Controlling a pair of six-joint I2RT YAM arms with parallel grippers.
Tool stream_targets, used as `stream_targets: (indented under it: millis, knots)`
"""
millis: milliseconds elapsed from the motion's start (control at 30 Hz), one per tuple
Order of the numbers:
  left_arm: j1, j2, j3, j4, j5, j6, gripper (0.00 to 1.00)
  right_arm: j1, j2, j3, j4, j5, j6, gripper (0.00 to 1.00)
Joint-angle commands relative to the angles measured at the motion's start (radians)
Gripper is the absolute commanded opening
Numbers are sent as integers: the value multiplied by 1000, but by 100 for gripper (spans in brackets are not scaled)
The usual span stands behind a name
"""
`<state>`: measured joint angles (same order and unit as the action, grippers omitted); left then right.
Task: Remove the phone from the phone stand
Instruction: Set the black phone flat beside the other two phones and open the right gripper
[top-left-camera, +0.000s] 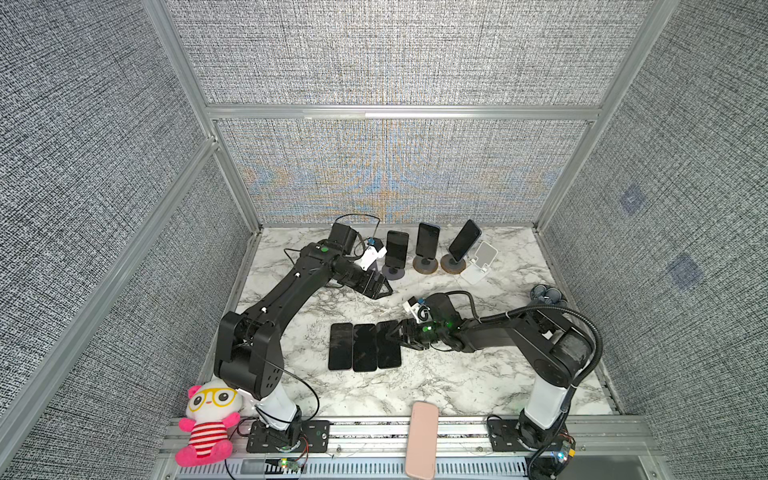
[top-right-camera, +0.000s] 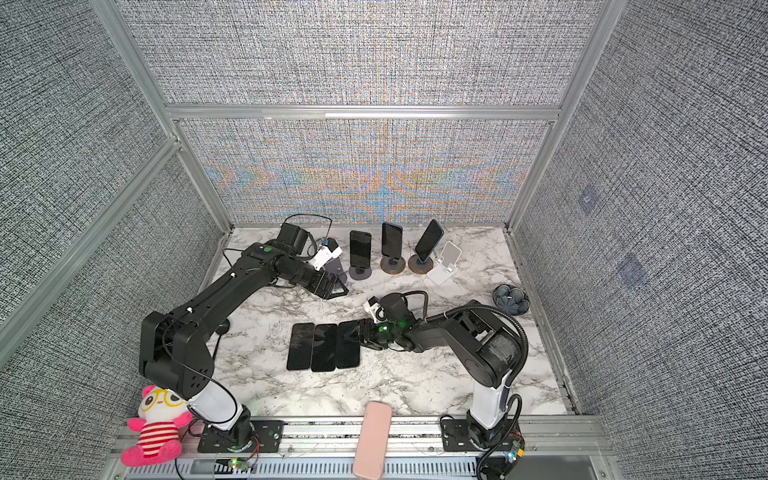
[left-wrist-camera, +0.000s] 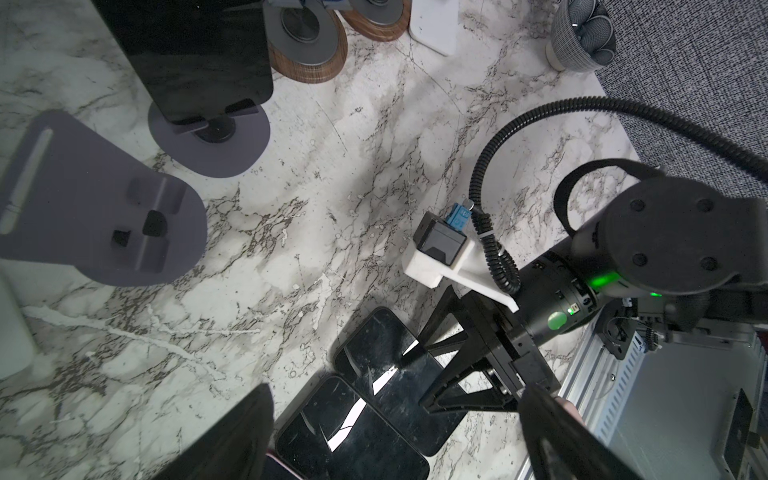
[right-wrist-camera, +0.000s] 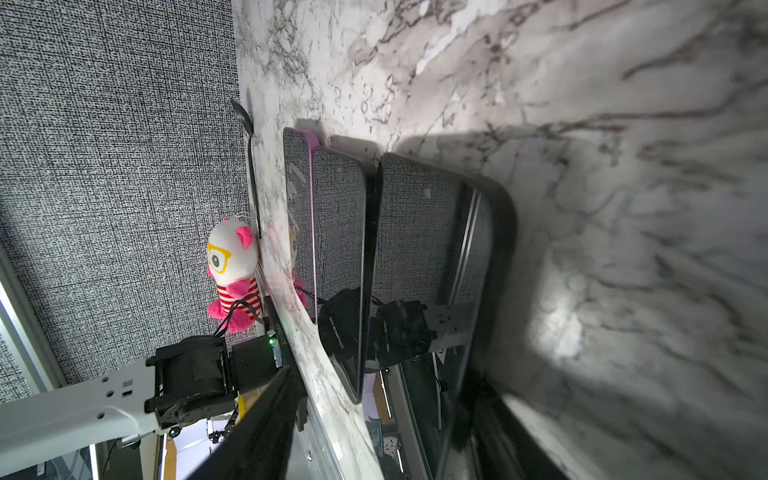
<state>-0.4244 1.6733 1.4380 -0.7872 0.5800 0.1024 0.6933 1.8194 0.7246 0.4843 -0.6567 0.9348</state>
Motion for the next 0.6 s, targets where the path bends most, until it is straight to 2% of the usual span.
stream_targets:
  millis: [0,100,233,567]
  knots:
    - [-1,3,9,-2,12,12,93,1,-1,0,-93,51,-22,66]
    - [1,2,9,-4,13,11,93,1,-12,5,-126,66,-36,73]
    - [0,-1,8,-3,11,14,93,0,-35,10,-181,91,-65,78]
    - [-1,-2,8,-6,11,17,93,1,-68,17,-239,121,-101,80]
